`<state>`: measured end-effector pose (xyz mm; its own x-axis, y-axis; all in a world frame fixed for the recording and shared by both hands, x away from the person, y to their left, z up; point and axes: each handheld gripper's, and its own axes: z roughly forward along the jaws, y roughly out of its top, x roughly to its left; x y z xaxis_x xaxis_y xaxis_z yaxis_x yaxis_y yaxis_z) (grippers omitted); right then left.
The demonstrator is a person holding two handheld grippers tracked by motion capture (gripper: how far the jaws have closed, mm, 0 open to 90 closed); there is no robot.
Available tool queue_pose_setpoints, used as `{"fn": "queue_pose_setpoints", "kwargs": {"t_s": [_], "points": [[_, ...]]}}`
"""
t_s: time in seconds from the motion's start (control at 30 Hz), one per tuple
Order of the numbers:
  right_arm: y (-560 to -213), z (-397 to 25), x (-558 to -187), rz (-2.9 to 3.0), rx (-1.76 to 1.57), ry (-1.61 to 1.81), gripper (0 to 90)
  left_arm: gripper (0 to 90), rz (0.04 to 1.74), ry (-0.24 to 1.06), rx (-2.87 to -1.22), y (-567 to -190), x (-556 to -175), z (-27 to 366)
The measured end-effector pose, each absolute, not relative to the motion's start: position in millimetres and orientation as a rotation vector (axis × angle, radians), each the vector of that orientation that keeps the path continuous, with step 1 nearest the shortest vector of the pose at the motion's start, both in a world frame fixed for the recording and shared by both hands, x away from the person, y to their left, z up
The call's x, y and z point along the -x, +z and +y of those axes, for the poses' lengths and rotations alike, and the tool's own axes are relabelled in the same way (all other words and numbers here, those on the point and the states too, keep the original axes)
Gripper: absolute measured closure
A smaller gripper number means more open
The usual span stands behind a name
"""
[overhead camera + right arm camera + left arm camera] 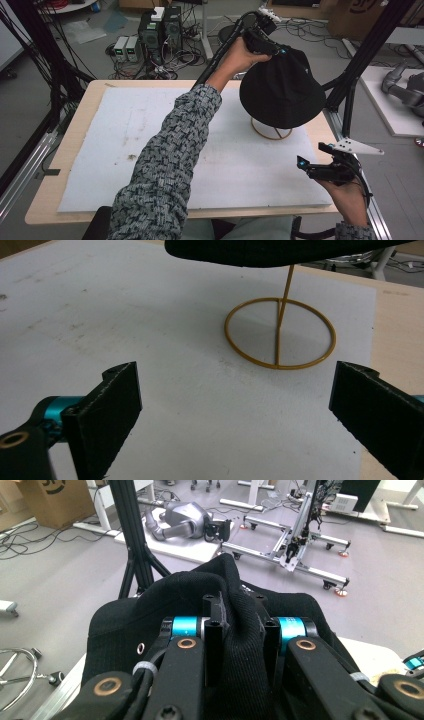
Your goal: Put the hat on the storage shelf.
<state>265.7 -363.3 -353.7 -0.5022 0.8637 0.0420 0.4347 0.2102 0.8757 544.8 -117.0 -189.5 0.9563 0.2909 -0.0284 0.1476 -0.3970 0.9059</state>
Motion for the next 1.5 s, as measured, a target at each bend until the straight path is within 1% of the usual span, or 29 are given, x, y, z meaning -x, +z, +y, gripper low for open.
{"fn": "queue_pose_setpoints", "kwargs": {"t_s": [0.37, 0.77, 0.97, 1.17, 1.3, 1.5], "points": [[-355, -363, -266, 2.032, -1.201, 1.232, 6.3, 77.6, 0.313, 0.173, -2.009, -193, -546, -119], [-354, -365, -266, 2.025, -1.211, 1.237, 6.3, 68.6, 0.308, 0.200, -2.043, -196, -546, -119], [-354, -364, -267, 2.030, -1.200, 1.235, 6.3, 68.5, 0.306, 0.200, -2.048, -198, -546, -121], [-354, -363, -267, 2.034, -1.206, 1.236, 6.3, 62.7, 0.320, 0.193, -2.059, -202, -546, -125], [-354, -364, -267, 2.031, -1.204, 1.235, 6.3, 61.7, 0.321, 0.191, -2.071, -205, -546, -126], [-354, -364, -266, 2.031, -1.208, 1.234, 6.3, 52.6, 0.324, 0.185, -2.101, -208, -548, -126]]}}
